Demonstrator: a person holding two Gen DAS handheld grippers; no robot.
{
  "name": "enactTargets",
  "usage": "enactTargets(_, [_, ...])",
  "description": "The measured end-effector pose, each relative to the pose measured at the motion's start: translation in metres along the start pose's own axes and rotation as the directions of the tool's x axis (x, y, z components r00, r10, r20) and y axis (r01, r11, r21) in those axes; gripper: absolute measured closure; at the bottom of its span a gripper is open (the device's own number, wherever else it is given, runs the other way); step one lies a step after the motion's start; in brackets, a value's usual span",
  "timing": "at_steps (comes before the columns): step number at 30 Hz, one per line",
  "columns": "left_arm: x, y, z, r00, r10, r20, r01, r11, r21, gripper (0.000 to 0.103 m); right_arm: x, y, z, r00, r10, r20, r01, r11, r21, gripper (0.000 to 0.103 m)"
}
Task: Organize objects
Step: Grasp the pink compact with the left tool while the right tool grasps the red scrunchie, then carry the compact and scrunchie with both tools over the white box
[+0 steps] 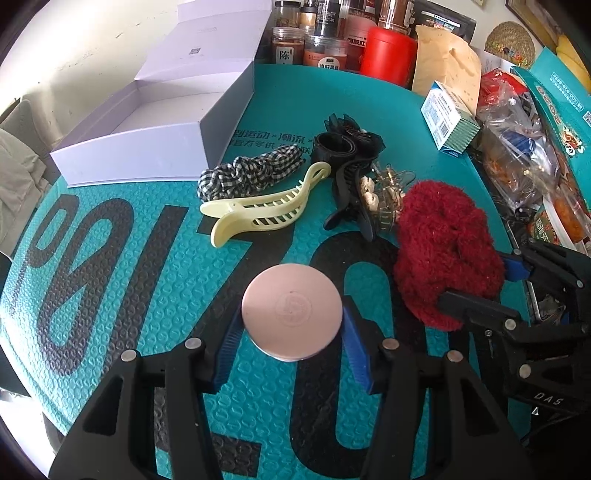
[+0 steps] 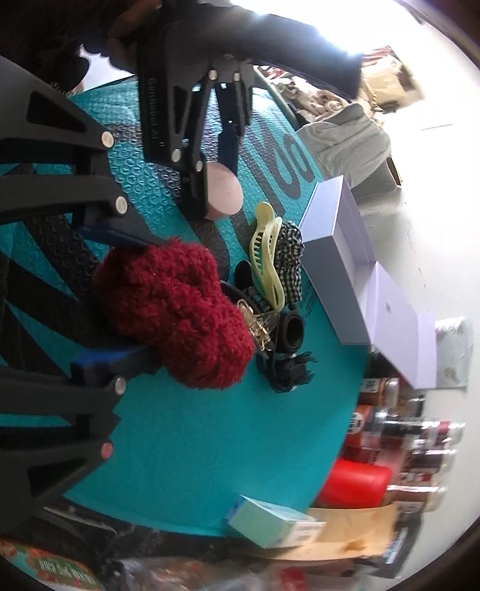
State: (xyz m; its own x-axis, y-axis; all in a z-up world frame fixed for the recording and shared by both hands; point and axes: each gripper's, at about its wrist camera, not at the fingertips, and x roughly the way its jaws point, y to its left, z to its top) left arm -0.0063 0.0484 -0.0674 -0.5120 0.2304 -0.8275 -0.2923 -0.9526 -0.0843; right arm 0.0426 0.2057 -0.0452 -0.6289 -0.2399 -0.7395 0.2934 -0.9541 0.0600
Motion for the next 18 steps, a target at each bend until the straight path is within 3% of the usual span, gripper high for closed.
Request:
enactTargets(10, [-0.028,0.000,-0.005,0.999,0.023,0.040,-0.023,1.000,-0.013,0.054,-0.019,-0.005,0.000,1.000,0.008,0.029,-0.009,1.000,0.022,0.061])
enactTargets(18, [-0.054,0.004,-0.010,0.997,0.031,0.066,-0.027,0.997,-0.066,0.054,-0.041,0.003,0.003,0.998,0.003,0.065,-0.001,1.000,-0.027,0.061])
